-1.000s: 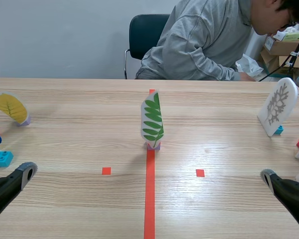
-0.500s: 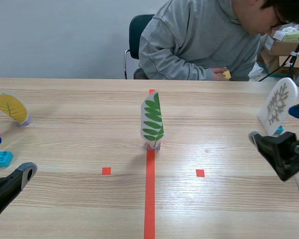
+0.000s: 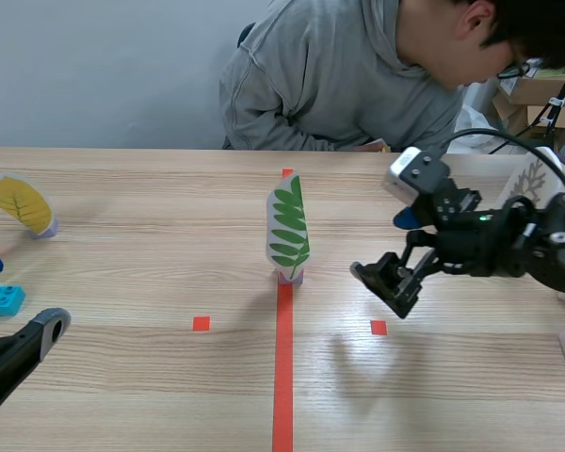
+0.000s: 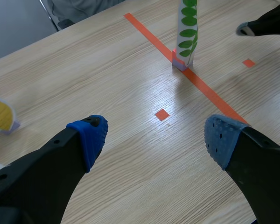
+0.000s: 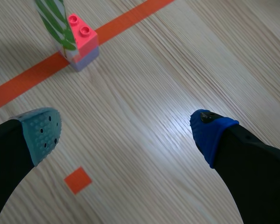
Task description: Do the leaf sorting experiment
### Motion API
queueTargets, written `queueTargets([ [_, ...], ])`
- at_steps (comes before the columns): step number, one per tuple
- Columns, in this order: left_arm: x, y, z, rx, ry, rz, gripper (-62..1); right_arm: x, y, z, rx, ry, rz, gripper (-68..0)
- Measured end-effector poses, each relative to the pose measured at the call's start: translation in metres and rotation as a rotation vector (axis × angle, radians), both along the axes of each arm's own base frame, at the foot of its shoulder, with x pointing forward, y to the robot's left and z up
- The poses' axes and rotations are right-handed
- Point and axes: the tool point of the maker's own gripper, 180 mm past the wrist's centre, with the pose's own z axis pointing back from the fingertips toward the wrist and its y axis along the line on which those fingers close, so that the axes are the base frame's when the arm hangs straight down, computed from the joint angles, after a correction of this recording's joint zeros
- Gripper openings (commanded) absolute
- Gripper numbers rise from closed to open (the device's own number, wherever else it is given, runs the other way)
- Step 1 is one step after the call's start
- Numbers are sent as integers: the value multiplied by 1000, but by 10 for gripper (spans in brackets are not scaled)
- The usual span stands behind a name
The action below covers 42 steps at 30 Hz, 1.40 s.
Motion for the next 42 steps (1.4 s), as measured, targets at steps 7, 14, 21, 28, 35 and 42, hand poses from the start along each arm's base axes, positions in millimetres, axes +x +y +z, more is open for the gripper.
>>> queueTargets([
  [7, 0, 0, -1, 3, 6, 1, -153, 16, 59, -1, 39, 1, 105, -113],
  [14, -1, 1, -4, 11, 20, 5, -153, 17, 108, 3, 95, 3, 165, -114],
  [21, -1, 2, -4, 0, 20, 20, -153, 4, 125, -7, 134, 36, 176, -255],
  [28, -1, 2, -4, -1, 19, 21, -153, 9, 110, -8, 122, 15, 148, -411],
  [35, 1, 2, -3, -1, 12, 22, -153, 10, 105, -9, 117, 11, 145, -567],
  [42, 3, 2, -1, -1, 1, 22, -153, 10, 106, -7, 123, 7, 146, -660],
])
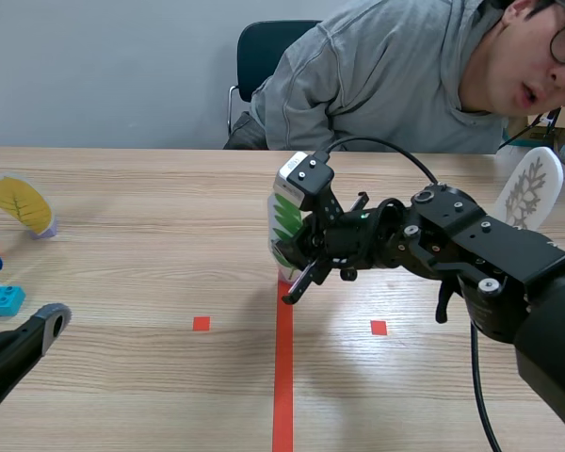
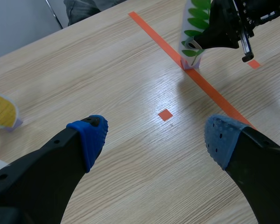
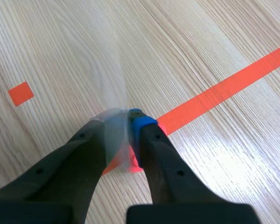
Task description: Do the leaf sorting experiment
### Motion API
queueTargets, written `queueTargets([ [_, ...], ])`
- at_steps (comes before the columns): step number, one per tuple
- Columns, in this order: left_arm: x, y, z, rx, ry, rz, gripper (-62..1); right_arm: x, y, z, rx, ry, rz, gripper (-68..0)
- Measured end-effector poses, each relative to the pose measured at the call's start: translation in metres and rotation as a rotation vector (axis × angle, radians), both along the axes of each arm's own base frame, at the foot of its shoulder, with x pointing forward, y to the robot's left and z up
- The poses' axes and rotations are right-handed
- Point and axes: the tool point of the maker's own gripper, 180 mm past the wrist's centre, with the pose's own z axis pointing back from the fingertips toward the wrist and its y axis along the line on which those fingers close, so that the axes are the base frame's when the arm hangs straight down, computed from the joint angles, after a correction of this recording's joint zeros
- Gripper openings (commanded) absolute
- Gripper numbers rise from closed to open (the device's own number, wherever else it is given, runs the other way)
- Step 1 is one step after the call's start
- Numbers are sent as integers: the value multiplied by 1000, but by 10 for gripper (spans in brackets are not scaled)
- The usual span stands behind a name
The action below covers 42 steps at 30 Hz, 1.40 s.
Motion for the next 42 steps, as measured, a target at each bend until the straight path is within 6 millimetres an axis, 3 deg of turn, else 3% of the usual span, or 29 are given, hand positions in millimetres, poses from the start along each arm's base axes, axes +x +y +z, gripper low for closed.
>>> queueTargets([
  [16, 0, 0, 0, 0, 0, 0, -153, 5, -4, 1, -38, -5, -26, -658],
  [22, 0, 0, 0, 0, 0, 0, -153, 10, -23, 30, 11, -61, -113, -658],
  [30, 0, 0, 0, 0, 0, 0, -153, -10, -76, 47, 46, -56, -245, -658],
  [42, 0, 0, 0, 0, 0, 0, -153, -28, -200, 30, 4, -5, -583, -658],
])
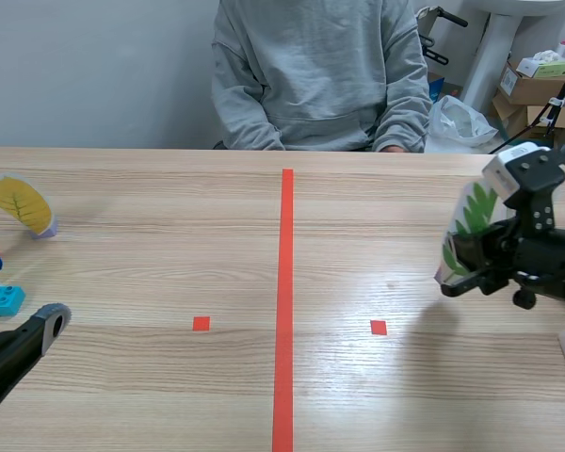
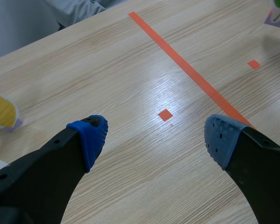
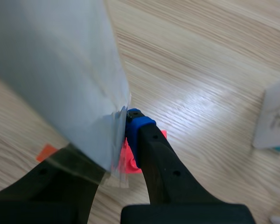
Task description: Do the leaf sorting experiment
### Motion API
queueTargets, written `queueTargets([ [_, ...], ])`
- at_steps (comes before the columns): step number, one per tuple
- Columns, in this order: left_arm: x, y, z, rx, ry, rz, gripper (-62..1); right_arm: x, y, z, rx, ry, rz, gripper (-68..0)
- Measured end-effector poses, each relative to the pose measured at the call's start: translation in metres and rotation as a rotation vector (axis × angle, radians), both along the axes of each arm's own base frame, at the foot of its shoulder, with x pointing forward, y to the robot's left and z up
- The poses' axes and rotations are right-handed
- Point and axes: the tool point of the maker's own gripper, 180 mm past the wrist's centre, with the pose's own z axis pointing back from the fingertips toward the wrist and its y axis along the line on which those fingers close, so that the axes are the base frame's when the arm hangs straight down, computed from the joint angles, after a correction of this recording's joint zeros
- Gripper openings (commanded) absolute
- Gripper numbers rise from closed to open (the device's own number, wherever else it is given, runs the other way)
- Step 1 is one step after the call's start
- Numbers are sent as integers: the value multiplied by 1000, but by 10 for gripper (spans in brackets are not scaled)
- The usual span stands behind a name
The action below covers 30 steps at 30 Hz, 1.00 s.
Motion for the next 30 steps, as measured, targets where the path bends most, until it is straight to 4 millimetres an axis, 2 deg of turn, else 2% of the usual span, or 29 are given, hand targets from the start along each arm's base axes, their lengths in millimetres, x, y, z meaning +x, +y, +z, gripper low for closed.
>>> queueTargets([
  [7, 0, 0, 0, 0, 0, 0, -153, -5, -65, -9, -36, 14, -161, -658],
  [12, 0, 0, 0, 0, 0, 0, -153, -13, -92, -27, -50, 39, -214, -658],
  [18, -1, 1, -2, 6, 10, 2, -153, -13, -110, -33, -66, 21, -275, -658],
  [26, -1, 1, -2, 7, 13, 2, -153, -11, -112, -32, -70, 5, -282, -651],
  [30, -1, 1, -2, 7, 13, 2, -153, -12, -113, -32, -73, 7, -287, -571],
])
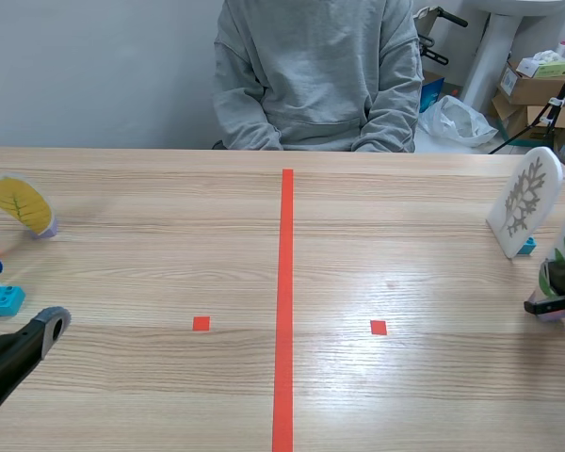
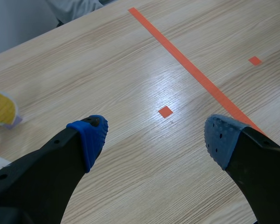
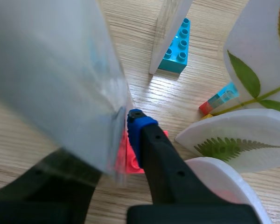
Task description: Do the leaf sorting experiment
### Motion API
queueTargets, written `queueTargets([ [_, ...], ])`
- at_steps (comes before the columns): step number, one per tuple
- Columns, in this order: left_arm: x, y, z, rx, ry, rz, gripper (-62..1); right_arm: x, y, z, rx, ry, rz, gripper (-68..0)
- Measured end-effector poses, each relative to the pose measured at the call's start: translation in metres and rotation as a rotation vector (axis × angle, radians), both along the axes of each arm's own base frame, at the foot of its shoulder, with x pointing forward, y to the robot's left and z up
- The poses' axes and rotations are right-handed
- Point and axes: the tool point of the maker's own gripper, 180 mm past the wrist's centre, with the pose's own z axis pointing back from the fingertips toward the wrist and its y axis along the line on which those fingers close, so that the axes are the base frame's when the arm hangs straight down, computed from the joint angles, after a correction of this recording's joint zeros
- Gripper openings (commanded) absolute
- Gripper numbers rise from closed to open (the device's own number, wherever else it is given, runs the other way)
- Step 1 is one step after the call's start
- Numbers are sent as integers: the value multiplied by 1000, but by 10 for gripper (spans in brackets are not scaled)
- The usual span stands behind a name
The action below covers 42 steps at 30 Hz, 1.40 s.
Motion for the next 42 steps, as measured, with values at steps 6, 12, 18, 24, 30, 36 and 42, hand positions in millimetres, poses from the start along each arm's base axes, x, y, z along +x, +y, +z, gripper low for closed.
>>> queueTargets([
  [6, 0, 0, 0, 0, 0, 0, -153, 0, 0, 0, 0, 1, 0, -451],
  [12, 0, 0, 0, 0, 0, 0, -153, 0, 0, 0, -4, 3, 1, -216],
  [18, 0, 0, 0, 0, 0, 0, -153, -1, 0, -1, -10, 6, 4, -95],
  [24, 0, 0, 0, 0, 0, 0, -153, -2, 4, 0, 26, -2, 9, -102],
  [30, 0, 0, 0, 1, 2, 0, -153, -26, 21, 4, 39, -1, 62, -102],
  [36, 0, 0, -1, 2, 3, 1, -153, -61, 31, 28, 26, -25, 96, -102],
  [42, 0, 0, -1, 4, 6, 1, -153, -120, 17, 43, 40, 32, 77, -102],
])
